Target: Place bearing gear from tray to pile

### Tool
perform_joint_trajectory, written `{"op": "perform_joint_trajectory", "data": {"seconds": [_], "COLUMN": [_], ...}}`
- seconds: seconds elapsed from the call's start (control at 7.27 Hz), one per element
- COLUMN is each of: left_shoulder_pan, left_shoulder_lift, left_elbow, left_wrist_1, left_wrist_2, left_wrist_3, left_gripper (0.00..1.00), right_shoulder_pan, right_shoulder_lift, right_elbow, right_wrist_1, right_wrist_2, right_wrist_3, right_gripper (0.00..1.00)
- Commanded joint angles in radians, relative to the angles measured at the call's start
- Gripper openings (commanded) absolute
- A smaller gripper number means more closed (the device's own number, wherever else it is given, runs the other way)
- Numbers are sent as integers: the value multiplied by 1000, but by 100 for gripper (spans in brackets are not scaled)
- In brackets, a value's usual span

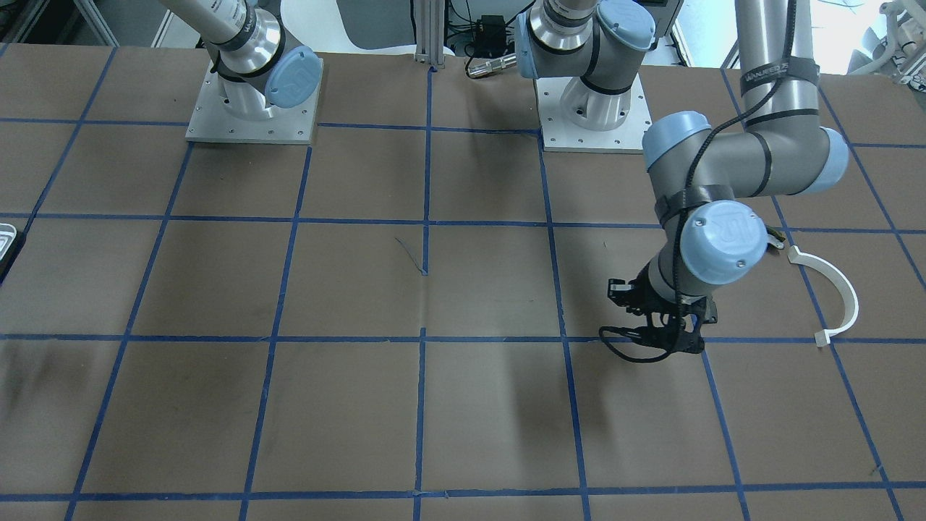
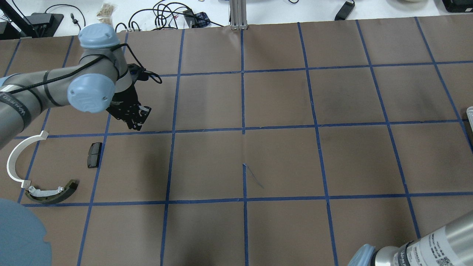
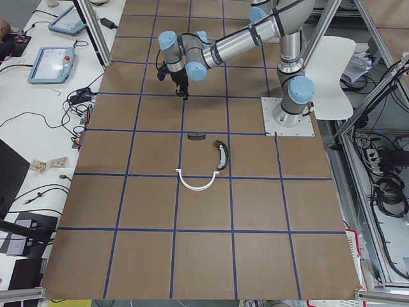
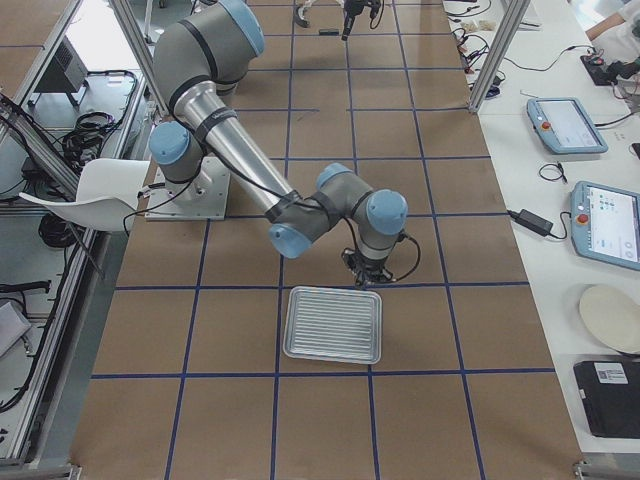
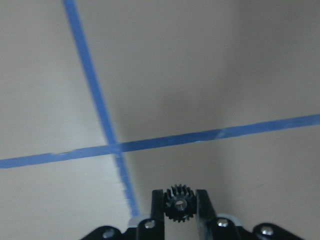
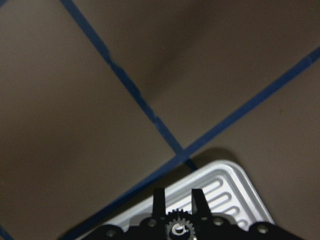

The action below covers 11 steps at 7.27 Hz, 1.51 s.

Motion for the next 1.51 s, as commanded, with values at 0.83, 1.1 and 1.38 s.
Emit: {"op": "perform_joint_trajectory", "data": {"seconds": [0.83,1.1,1.38], "left_shoulder_pan": [454,451,450], "left_shoulder_lift": [-59,-60,-62], "left_elbow": [-98,-101,-102], "left_wrist_1": [181,171,167], "left_wrist_2": [-7,-8,-36], "left_wrist_3": [440,440,440], "left_gripper": [0,0,0], "right_shoulder_pan": [966,1125,1150], "right_shoulder_lift": [-13,7,53], "right_elbow": [35,52,73], "right_wrist_1": [-53,-117,-156], "right_wrist_2": [148,136,153], "right_wrist_3": [1713,1968,2119], "right_gripper": [0,0,0]}}
